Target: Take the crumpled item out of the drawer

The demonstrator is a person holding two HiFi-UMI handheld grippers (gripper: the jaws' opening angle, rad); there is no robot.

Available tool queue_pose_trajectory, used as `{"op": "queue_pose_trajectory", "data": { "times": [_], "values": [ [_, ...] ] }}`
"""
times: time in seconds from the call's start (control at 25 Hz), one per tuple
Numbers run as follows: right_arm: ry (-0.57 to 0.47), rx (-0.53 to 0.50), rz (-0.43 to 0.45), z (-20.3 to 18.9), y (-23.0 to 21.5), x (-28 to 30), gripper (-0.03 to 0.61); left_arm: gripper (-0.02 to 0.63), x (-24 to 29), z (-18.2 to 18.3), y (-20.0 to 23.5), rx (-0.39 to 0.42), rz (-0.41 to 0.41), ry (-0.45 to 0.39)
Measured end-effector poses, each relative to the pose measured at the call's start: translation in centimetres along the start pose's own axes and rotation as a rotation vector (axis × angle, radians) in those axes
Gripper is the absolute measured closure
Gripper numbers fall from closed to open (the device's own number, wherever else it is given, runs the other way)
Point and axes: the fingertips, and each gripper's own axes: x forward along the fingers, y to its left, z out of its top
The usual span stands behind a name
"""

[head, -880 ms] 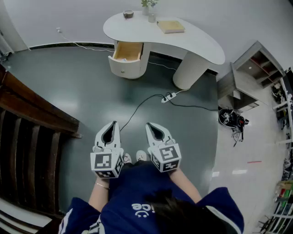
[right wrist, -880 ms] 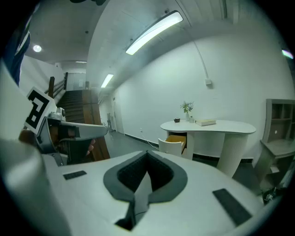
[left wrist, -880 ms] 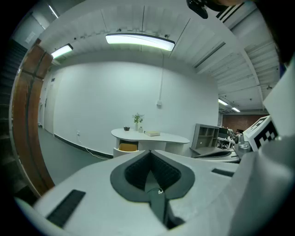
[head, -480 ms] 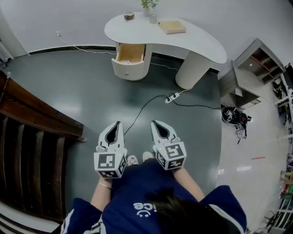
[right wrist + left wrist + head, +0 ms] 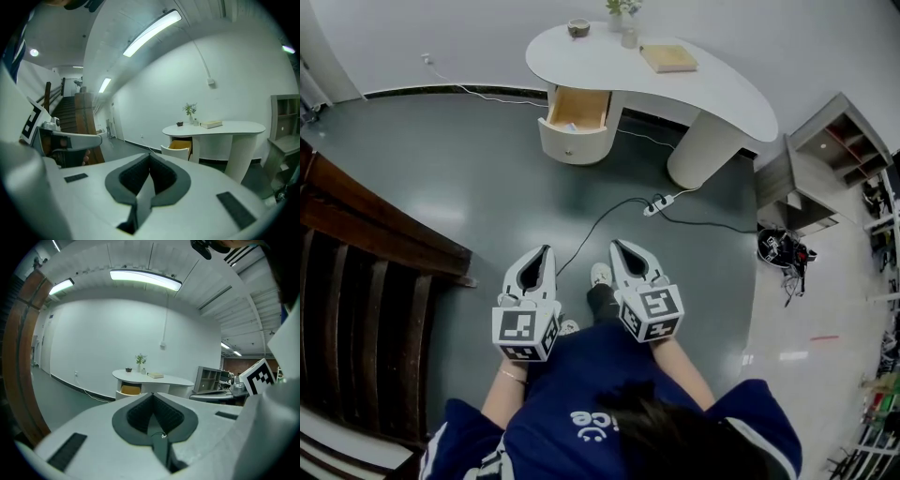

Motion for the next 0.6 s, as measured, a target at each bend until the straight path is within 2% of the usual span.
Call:
{"op": "queue_pose_trajectory", "data": {
  "times": [0.28, 0.6],
  "values": [
    [0.005, -0.017, 0.034, 2.5, -5.2, 5.8, 0.571, 0.61, 6.9, 1.6, 1.3, 0.001, 0.049, -0.007],
    [0.037, -0.037, 0.112, 4.5, -10.9, 12.4, 0.571, 0.609, 15.1, 2.1, 1.7, 0.009, 0.099, 0.055]
  ]
}}
